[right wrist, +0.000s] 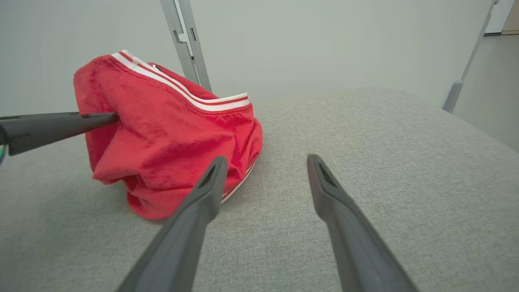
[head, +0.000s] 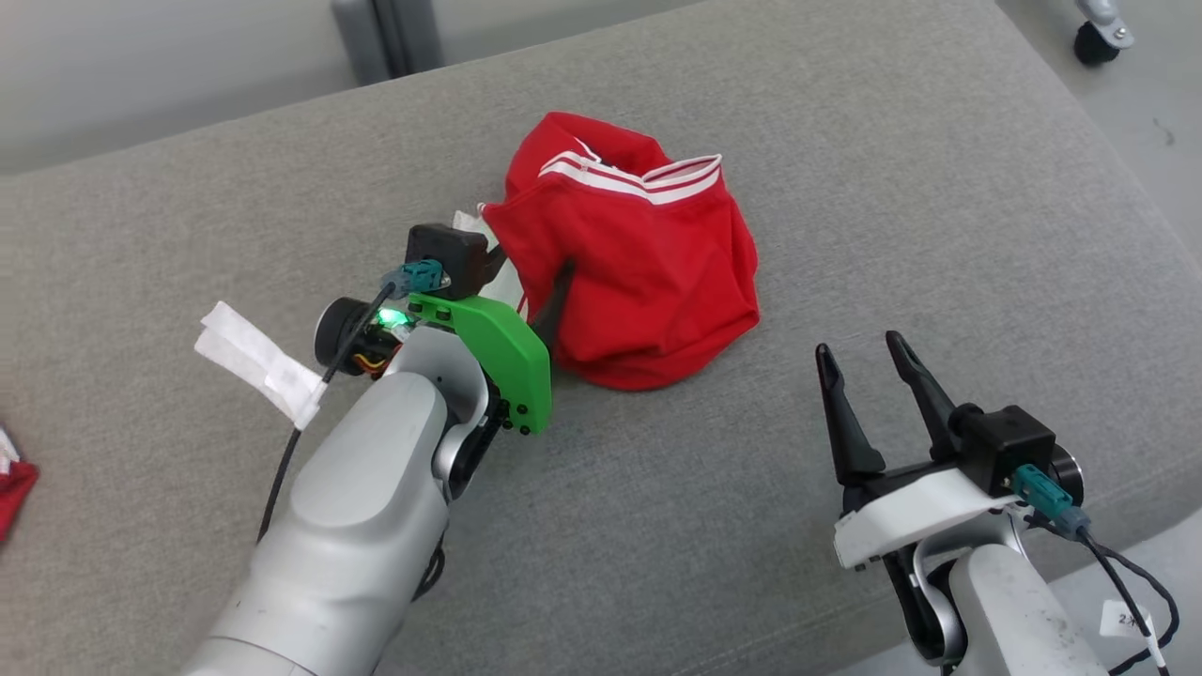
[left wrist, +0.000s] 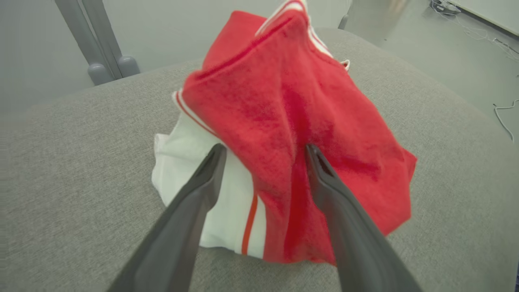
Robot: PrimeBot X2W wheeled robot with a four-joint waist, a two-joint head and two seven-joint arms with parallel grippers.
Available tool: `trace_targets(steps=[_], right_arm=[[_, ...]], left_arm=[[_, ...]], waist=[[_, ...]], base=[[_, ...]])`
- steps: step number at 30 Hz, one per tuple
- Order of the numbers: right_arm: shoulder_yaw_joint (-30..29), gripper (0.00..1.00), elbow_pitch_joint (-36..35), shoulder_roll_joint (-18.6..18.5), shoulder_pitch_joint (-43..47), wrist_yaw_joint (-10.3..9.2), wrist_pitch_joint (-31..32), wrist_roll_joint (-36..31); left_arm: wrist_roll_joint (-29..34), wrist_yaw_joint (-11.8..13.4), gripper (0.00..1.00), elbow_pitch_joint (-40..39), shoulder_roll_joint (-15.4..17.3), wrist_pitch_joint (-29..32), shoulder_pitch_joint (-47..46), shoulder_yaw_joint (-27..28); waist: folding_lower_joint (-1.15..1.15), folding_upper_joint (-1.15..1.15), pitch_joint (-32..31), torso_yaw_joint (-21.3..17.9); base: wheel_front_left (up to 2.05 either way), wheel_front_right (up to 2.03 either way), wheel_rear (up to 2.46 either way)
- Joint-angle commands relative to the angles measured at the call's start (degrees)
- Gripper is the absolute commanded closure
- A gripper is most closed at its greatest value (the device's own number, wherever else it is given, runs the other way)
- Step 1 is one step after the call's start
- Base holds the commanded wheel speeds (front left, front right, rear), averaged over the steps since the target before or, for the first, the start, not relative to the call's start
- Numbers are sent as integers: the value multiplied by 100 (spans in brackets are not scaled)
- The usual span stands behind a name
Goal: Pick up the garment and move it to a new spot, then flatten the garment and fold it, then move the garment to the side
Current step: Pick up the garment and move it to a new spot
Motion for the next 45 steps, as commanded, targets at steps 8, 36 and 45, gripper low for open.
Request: trace_targets(steps=[8, 36, 45], right_arm=[[-255, 0, -74, -14, 137, -2, -23, -169], [-433, 0, 38, -13, 561, -2, -24, -63], [-478, 0, 63, -13, 582, -2, -24, -60]], left_arm=[[-28, -153, 0, -558, 246, -1379, 579, 11], [727, 359, 0, -2963, 476, -1604, 3983, 2698], [875, 229, 0, -2935, 359, -1605, 4055, 2931]], waist=[[0, 0, -303, 971], [0, 0, -1032, 1480], [0, 0, -1052, 1477]], base=[[0, 0, 0], [0, 0, 0], [0, 0, 0]])
